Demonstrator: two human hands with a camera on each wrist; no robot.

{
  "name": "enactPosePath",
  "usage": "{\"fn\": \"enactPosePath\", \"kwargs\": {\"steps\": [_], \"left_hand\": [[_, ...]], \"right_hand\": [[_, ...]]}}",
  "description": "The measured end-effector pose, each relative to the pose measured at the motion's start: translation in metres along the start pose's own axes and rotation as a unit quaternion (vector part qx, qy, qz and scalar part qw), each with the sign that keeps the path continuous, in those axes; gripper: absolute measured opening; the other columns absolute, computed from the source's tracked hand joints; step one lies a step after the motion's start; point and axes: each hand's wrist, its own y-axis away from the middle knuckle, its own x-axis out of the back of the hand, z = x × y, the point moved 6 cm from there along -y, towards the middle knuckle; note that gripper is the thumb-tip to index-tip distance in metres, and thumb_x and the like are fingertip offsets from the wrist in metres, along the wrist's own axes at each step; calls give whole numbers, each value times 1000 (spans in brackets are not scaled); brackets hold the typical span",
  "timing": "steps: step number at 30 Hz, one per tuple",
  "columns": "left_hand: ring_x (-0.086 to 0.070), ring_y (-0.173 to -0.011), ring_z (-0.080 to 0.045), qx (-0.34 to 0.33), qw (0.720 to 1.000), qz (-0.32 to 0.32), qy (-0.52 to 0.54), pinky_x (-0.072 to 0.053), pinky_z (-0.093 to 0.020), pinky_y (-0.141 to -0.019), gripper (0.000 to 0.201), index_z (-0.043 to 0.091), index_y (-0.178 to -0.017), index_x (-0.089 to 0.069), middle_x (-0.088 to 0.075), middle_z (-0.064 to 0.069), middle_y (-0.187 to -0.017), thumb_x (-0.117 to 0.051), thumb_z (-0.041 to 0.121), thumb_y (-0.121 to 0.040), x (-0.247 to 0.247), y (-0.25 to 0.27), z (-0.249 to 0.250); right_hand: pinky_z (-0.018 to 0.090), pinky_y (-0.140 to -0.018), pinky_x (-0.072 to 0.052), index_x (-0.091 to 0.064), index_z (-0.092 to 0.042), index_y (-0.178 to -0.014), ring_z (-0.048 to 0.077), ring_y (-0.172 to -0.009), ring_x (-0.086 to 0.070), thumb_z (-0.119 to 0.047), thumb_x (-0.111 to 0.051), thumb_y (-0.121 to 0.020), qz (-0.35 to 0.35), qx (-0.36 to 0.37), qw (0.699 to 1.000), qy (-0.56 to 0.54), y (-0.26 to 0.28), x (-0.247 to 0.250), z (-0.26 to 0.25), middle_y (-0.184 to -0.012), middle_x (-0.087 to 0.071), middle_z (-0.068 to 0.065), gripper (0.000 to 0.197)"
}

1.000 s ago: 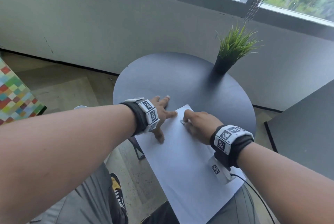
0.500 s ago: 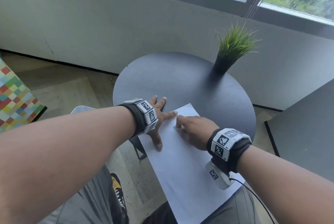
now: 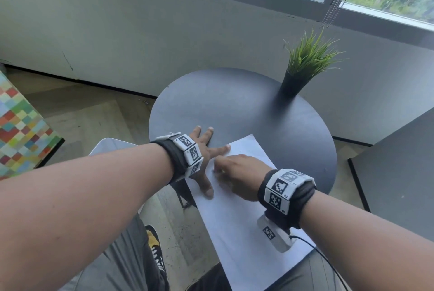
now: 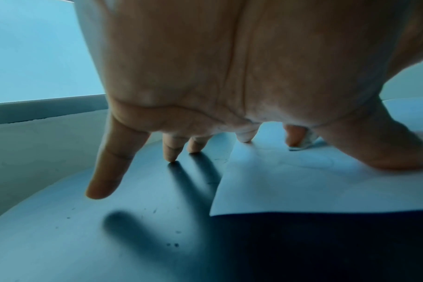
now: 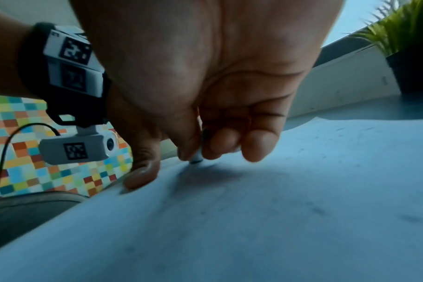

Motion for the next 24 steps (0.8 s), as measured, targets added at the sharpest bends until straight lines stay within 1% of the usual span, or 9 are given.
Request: {"fn": "enactPosePath", "kwargs": {"steps": [3, 6, 9, 11, 15, 16, 20, 21, 24], "left_hand": [[18, -148, -37, 9, 1000, 8, -3, -23, -74, -105, 133, 60, -144, 15, 25, -3, -161, -73, 84, -48, -2, -1, -2], [18, -148, -35, 21, 1000, 17, -1, -25, -76, -101, 132, 62, -141, 18, 25, 1, -161, -68, 89, -45, -5, -2, -7], [20, -147, -38, 21, 1000, 10, -1, -24, -77, -103, 133, 63, -140, 19, 27, -2, -161, -68, 90, -43, -6, -1, -9], [21, -147, -39, 17, 1000, 6, -4, -22, -76, -105, 134, 63, -140, 20, 29, -3, -160, -68, 90, -43, -5, -2, -9], [21, -147, -39, 15, 1000, 10, 6, -23, -73, -106, 132, 64, -138, 21, 28, -3, -160, -69, 89, -44, -6, -4, -10], [21, -147, -39, 15, 1000, 8, 5, -22, -73, -107, 133, 63, -139, 20, 28, -4, -160, -69, 88, -45, -6, -4, -10], [21, -147, -41, 16, 1000, -2, -4, -19, -71, -111, 133, 60, -143, 21, 30, -6, -160, -69, 88, -48, -5, -2, -8], [20, -147, -42, 15, 1000, -3, -9, -19, -70, -111, 133, 59, -143, 21, 30, -7, -160, -69, 87, -49, -4, -1, -8], [18, -147, -44, 10, 1000, 1, -13, -20, -68, -110, 131, 58, -145, 18, 28, -9, -160, -69, 86, -51, -3, -1, -6]], "right_hand": [[39, -74, -49, -47, -19, -113, 31, -95, -57, -32, -40, -98, 23, -51, 998, 12, -2, 12, 23, -109, -62, 7, 22], [38, -71, -49, -44, -17, -104, 32, -85, -55, -35, -35, -99, 53, -121, 991, 22, -6, 17, 43, -103, -63, 9, 21], [39, -71, -47, -42, -18, -107, 32, -89, -56, -20, -44, -94, 23, -26, 999, 13, -7, 2, 8, -102, -62, 8, 14], [39, -72, -47, -42, -20, -103, 30, -90, -57, -18, -47, -93, 0, 31, 999, 25, -4, -3, -6, -100, -61, 4, 11], [38, -70, -50, -41, -19, -100, 33, -86, -58, -25, -40, -97, 51, -72, 995, 41, -14, 15, 38, -99, -62, 6, 7], [39, -71, -51, -40, -20, -99, 34, -87, -58, -25, -40, -96, 57, -74, 995, 41, -13, 15, 39, -99, -61, 6, 5], [38, -76, -48, -47, -19, -106, 28, -94, -59, -15, -50, -92, -15, 71, 997, 35, -2, -6, -15, -104, -62, 2, 15], [38, -77, -48, -49, -20, -106, 27, -95, -59, -17, -50, -93, -20, 76, 996, 34, -1, -5, -16, -104, -62, 1, 14], [40, -75, -50, -47, -20, -111, 32, -96, -60, -20, -43, -94, 25, -31, 998, 50, -14, 16, 25, -100, -59, 5, 18]]}}
